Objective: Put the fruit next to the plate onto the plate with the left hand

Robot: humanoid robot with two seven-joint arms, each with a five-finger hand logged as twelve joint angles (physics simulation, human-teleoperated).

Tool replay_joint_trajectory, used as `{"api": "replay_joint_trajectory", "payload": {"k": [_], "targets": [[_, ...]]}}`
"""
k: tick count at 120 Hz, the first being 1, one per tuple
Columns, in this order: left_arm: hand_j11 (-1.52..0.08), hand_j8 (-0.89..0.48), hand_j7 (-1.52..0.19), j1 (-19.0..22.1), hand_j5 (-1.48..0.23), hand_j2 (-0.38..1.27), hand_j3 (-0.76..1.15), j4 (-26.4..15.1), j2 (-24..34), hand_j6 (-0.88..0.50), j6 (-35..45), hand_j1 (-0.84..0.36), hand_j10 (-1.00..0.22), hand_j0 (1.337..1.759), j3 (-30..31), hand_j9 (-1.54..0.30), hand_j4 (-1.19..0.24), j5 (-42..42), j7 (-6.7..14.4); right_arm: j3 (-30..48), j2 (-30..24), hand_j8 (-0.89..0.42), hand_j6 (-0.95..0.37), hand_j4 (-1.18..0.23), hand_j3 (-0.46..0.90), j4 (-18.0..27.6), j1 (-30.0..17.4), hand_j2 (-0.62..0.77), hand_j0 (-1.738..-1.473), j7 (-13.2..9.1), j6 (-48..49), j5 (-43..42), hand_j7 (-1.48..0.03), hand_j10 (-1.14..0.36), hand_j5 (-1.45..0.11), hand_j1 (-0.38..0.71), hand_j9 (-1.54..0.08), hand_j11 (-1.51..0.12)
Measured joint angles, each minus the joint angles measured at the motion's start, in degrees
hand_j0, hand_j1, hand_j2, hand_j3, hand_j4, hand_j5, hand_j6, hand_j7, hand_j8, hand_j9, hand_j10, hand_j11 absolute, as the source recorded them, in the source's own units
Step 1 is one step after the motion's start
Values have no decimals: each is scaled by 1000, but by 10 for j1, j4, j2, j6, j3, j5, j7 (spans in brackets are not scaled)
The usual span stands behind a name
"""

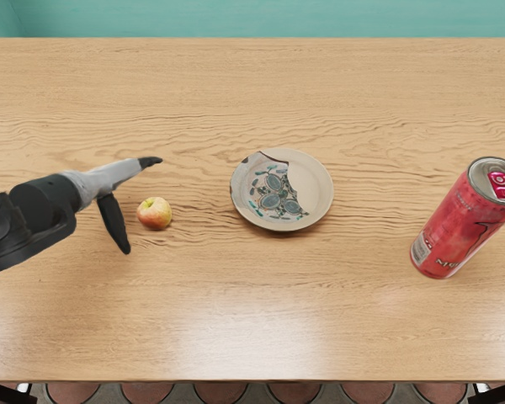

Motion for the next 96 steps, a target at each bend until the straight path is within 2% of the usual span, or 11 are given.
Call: {"api": "replay_joint_trajectory", "payload": {"k": [21, 36, 60, 96], "targets": [[-55, -47, -55, 37, -55, 11, 0, 7, -24, -48, 45, 301, -46, 1658, 3, -55, -46, 58, 0, 0, 0, 0, 0, 0, 0, 0, 1, 0, -1658, 0, 0, 0, 0, 0, 0, -349, 0, 0], [-69, -58, -70, 38, -70, 13, 0, 21, -41, -59, 70, 287, -57, 1658, 4, -69, -57, 84, 0, 0, 0, 0, 0, 0, 0, 0, 1, 0, -1658, 0, 0, 0, 0, 0, 0, -349, 0, 0], [-136, -110, -136, 47, -137, 24, 0, 65, -62, -110, 91, 226, -108, 1658, 4, -136, -109, 97, 0, 0, 0, 0, 0, 0, 0, 0, 1, 0, -1658, 0, 0, 0, 0, 0, 0, -349, 0, 0], [-232, -183, -232, 61, -232, 39, 0, 82, -95, -183, 117, 138, -182, 1658, 4, -232, -182, 100, 0, -1, 0, 0, 0, 0, 0, 0, 1, 0, -1658, 0, 0, 0, 0, 0, 0, -349, 0, 0]]}}
